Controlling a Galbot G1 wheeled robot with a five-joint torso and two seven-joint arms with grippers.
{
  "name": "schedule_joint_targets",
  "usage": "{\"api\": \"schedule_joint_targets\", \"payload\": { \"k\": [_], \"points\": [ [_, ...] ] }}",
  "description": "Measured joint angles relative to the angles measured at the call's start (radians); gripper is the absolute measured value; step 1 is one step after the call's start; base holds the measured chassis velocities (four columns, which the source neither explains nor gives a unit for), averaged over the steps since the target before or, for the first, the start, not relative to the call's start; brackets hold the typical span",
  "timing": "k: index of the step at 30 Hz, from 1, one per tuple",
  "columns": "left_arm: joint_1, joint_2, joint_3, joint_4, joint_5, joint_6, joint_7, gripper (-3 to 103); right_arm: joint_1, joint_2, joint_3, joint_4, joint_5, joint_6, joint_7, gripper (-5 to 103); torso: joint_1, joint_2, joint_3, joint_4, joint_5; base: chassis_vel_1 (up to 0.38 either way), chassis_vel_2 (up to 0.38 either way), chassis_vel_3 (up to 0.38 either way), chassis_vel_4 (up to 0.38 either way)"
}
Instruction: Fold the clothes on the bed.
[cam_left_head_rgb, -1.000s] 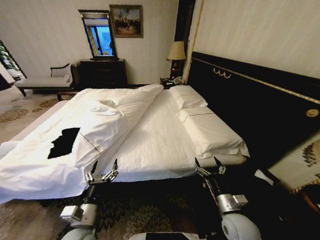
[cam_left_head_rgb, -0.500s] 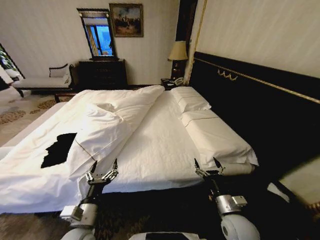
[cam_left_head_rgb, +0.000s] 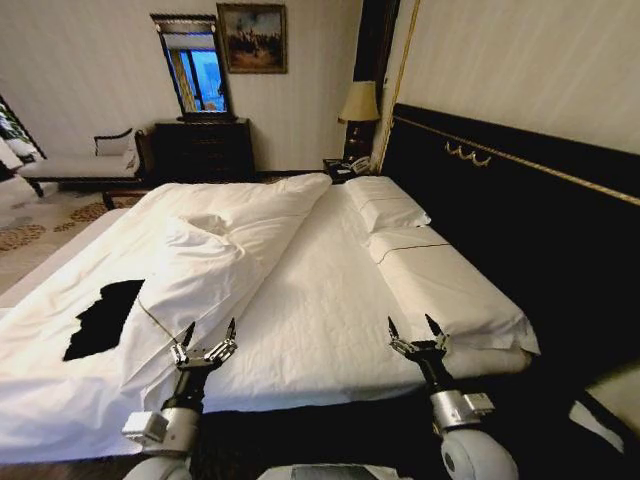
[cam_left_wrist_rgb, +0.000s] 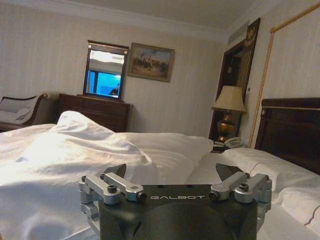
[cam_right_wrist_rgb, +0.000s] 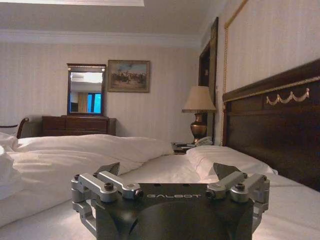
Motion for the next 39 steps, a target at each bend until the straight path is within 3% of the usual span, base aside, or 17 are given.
{"api": "schedule_joint_targets", "payload": {
  "k": [39],
  "points": [
    [0.034,-0.007,0.003,-0.054,-0.009,0.004,-0.014,100,-0.016,0.006,0.008,0.015,-0.011,0.003,-0.012,100,-0.001,0.000,0.000,0.0000,0.0001,0.018,0.019,-0.019,-0.020]
  ]
}}
